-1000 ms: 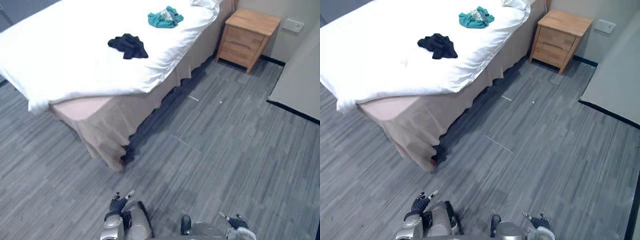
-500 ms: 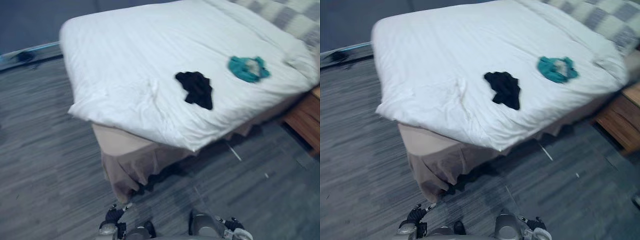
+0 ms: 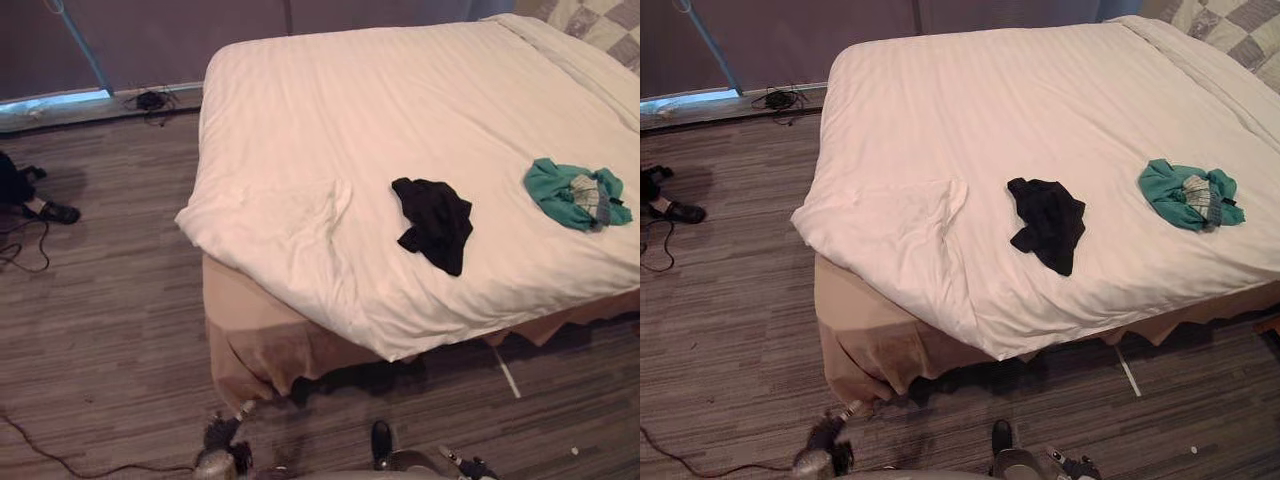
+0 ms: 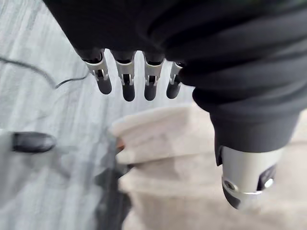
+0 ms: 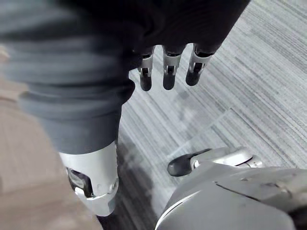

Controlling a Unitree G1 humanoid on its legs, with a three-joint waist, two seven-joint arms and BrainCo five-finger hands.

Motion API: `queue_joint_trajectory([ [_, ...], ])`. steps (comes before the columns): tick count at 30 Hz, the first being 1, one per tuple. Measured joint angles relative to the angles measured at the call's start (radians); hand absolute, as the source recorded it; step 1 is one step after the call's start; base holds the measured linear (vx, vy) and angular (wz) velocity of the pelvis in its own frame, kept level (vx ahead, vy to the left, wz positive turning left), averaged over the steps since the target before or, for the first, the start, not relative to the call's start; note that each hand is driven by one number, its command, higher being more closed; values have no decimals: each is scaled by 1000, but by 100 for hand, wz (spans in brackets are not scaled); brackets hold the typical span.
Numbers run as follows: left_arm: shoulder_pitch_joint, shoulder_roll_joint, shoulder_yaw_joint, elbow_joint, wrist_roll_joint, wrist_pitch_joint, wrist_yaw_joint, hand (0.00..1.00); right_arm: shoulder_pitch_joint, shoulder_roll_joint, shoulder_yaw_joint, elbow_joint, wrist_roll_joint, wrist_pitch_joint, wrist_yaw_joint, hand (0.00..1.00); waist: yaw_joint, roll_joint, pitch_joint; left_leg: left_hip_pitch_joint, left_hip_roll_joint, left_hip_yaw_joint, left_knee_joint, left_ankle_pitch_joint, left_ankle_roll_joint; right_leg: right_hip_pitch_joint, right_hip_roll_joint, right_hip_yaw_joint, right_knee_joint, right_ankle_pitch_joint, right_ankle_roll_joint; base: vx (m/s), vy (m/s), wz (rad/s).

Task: Tidy the bed and pick cloth on bed and put in laundry

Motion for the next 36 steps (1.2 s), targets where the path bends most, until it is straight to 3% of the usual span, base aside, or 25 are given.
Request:
queue_joint_trajectory([
  [6,-4,168,56,-386,-43,-72,135,0,76,6,25,-56,0,-34,-7,0,4,22,-18,-7,8,23,-2,-2,-2,13,1,-2,-46,28,-5,-61,0,-2],
  [11,-110,201,37,-598,-36,-92,182,0,112,0,50,-81,1,-34,-16,0,16,24,-35,-69,15,46,22,-5,-4,-43,3,6,-46,45,-8,-87,-23,-4],
  [15,-215,238,-27,-619,-9,-91,194,0,98,-1,64,-98,12,-32,-15,0,16,19,-24,-148,14,79,51,-4,-5,-129,2,42,-43,80,-14,-89,-36,-26],
  [19,-442,347,-152,-613,62,-77,217,0,32,-2,103,-160,41,-34,-18,0,0,-10,34,-296,18,111,107,-4,-5,-281,-2,88,-32,121,-15,-115,-53,-24],
  [23,-645,401,-234,-525,135,-45,229,0,-8,-7,125,-209,57,-41,-27,0,-13,-16,99,-369,27,143,144,-4,-6,-360,2,120,-26,141,-14,-71,-28,-21],
  [24,-717,414,-255,-476,152,-33,230,100,-22,-7,134,-212,69,-42,-40,0,-21,-17,118,-390,28,147,153,-4,-6,-383,3,126,-26,149,-15,-41,1,-9],
  [30,-1038,494,-400,-172,219,13,180,100,-61,-4,182,-270,127,-76,-44,0,-39,-31,216,-460,36,176,201,-14,-7,-460,7,166,-23,179,-16,-41,23,-11],
  [36,-1066,509,-414,23,407,31,54,100,-70,-25,219,-295,155,-80,-43,0,-36,-31,225,-444,73,232,282,-77,-11,-452,36,224,-23,180,-14,-10,30,-36],
])
